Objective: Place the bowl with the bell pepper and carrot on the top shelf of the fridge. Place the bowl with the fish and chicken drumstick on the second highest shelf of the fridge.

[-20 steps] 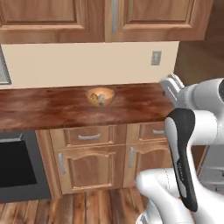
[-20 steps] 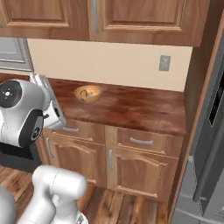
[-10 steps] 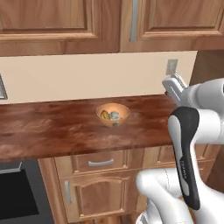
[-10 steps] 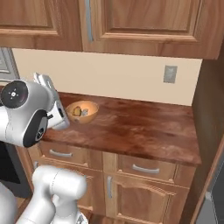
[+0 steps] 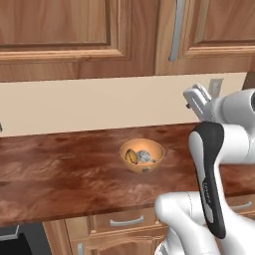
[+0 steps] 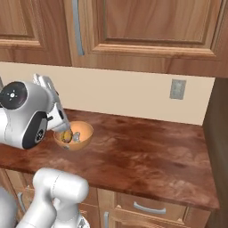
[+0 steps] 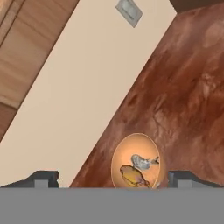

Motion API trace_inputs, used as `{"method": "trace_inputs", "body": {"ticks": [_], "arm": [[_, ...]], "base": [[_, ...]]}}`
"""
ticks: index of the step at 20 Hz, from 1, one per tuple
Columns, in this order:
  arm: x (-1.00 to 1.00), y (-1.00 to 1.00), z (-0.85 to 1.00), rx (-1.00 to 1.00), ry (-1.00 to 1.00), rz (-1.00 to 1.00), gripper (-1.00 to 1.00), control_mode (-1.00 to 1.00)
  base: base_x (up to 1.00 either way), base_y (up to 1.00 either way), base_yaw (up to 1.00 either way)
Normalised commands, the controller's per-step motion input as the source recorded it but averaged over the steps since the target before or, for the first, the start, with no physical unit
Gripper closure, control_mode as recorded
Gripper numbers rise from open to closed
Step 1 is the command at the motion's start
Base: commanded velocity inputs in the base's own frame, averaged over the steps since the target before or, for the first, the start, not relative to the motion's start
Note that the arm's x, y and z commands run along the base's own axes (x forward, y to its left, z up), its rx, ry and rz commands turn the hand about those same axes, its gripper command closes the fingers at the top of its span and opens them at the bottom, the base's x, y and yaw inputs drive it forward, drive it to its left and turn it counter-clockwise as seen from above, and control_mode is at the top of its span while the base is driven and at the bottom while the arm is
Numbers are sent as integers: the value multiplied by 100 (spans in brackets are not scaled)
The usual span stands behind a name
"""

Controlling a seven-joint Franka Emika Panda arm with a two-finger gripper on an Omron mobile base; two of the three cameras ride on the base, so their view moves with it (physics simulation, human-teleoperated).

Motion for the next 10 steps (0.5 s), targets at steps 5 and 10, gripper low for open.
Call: {"method": "trace_inputs", "body": {"ticks": [5, 10], "arm": [[27, 0, -81, 0, 48, 7, -100, -100], [54, -16, -86, 5, 25, 13, -100, -100]], "base": [[0, 0, 0], [0, 0, 0]]}}
